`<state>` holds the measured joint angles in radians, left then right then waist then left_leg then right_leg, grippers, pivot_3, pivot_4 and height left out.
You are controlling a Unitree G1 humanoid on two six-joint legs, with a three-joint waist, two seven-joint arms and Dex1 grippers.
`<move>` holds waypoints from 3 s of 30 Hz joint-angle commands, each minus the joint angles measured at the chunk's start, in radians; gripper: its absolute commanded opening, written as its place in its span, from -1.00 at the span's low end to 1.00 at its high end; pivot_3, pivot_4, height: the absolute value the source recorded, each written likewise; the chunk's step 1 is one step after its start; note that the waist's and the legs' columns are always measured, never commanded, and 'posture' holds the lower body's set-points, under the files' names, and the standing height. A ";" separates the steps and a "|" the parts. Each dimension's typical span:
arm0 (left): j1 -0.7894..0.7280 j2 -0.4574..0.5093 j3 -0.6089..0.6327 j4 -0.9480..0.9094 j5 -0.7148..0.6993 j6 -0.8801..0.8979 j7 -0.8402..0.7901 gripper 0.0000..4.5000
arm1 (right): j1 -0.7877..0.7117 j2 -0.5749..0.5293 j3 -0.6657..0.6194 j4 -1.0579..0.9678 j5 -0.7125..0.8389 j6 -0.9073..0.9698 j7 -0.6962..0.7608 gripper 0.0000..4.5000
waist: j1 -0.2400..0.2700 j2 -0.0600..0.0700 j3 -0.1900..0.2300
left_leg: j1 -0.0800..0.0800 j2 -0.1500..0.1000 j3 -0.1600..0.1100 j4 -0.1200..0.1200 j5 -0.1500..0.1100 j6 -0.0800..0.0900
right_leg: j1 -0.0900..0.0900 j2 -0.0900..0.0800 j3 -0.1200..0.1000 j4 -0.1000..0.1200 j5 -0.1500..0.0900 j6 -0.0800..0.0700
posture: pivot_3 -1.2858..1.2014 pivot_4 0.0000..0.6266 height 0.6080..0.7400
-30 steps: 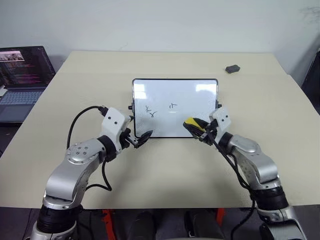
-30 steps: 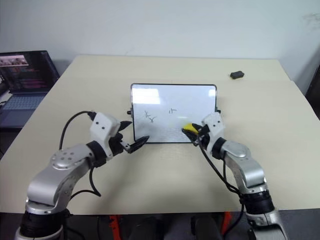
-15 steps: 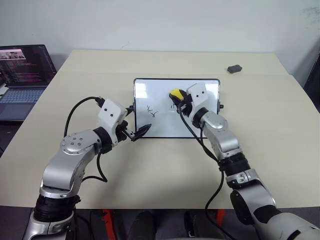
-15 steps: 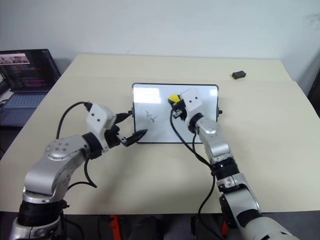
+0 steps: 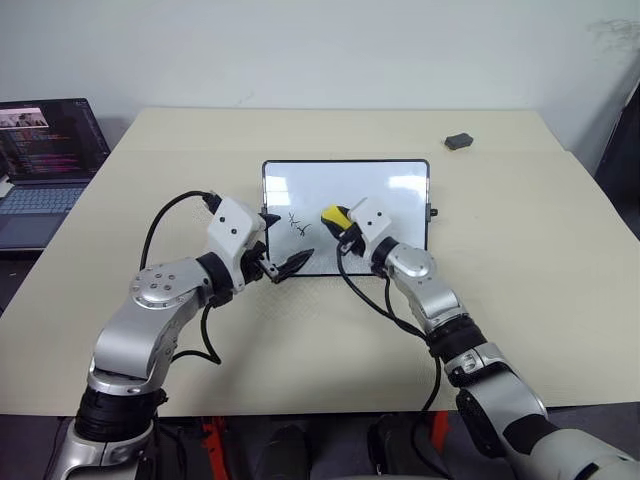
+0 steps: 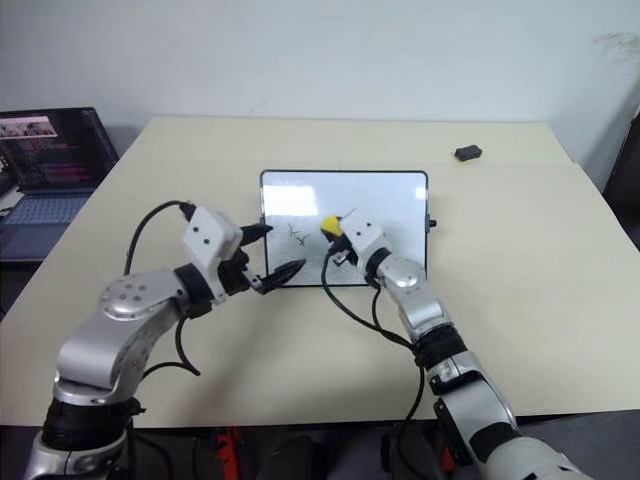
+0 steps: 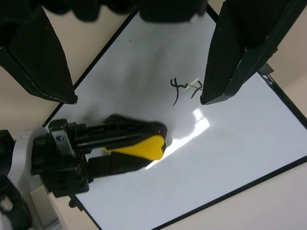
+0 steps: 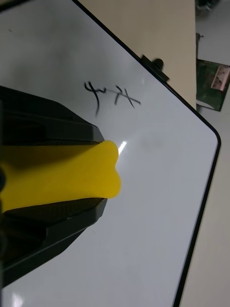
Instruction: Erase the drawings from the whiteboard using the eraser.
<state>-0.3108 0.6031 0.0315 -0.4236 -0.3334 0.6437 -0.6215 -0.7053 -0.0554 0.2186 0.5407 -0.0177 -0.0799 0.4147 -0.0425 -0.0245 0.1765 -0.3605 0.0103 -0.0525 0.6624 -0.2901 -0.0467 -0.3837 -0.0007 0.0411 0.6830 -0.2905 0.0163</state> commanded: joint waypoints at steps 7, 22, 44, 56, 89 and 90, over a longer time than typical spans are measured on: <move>0.004 0.000 0.000 -0.043 -0.001 -0.016 0.005 1.00 | -0.065 -0.052 -0.142 0.000 -0.024 -0.084 -0.219 -0.50 | 0.009 0.000 0.001 | -0.006 0.000 0.000 -0.001 0.000 0.000 | -0.005 0.000 0.000 -0.002 0.000 0.000 | 0.03 -0.52 1.00; 0.001 0.000 -0.005 -0.039 -0.009 -0.024 -0.010 1.00 | 0.140 -0.075 0.107 -0.042 -0.110 0.158 0.092 -0.50 | -0.013 -0.001 -0.001 | 0.007 0.000 0.000 -0.002 0.000 0.000 | 0.007 0.000 0.000 -0.001 -0.001 0.000 | 0.03 -0.52 1.00; 0.012 -0.013 -0.017 -0.054 -0.015 -0.018 -0.012 1.00 | 0.032 -0.026 -0.049 -0.171 -0.067 0.081 -0.140 -0.50 | -0.005 -0.001 0.003 | -0.008 0.000 0.000 -0.003 0.001 0.001 | -0.006 0.000 0.000 -0.004 0.001 0.001 | 0.03 -0.52 1.00; 0.039 -0.035 0.006 -0.074 -0.010 -0.013 0.037 1.00 | 0.151 -0.074 -0.085 -0.386 -0.046 0.056 -0.120 -0.50 | -0.001 -0.001 0.003 | -0.008 0.000 0.000 -0.003 0.001 0.001 | -0.006 -0.001 0.000 -0.005 0.000 0.001 | 0.03 -0.52 1.00; 0.160 0.034 0.136 -0.052 0.005 0.052 0.143 1.00 | 0.348 -0.255 0.017 -0.820 0.136 0.362 0.185 -0.51 | 0.010 -0.001 0.003 | -0.022 0.000 0.000 -0.001 0.001 0.000 | -0.021 -0.001 0.000 -0.002 0.000 0.002 | 0.03 -0.52 1.00; 0.161 0.037 0.141 -0.045 0.009 0.052 0.146 1.00 | 0.322 -0.237 0.026 -0.796 0.120 0.337 0.174 -0.51 | 0.009 -0.001 0.003 | -0.022 0.000 0.000 -0.001 0.001 0.000 | -0.021 -0.001 0.000 -0.002 0.000 0.002 | 0.03 -0.52 1.00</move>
<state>-0.1514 0.6253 0.1415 -0.4605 -0.3353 0.6988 -0.4823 -0.3482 -0.3097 0.2337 -0.2544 0.1120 0.3072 0.6038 -0.0335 -0.0252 0.1798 -0.3822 0.0100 -0.0527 0.6617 -0.2894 -0.0465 -0.4045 -0.0013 0.0409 0.6809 -0.2904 0.0178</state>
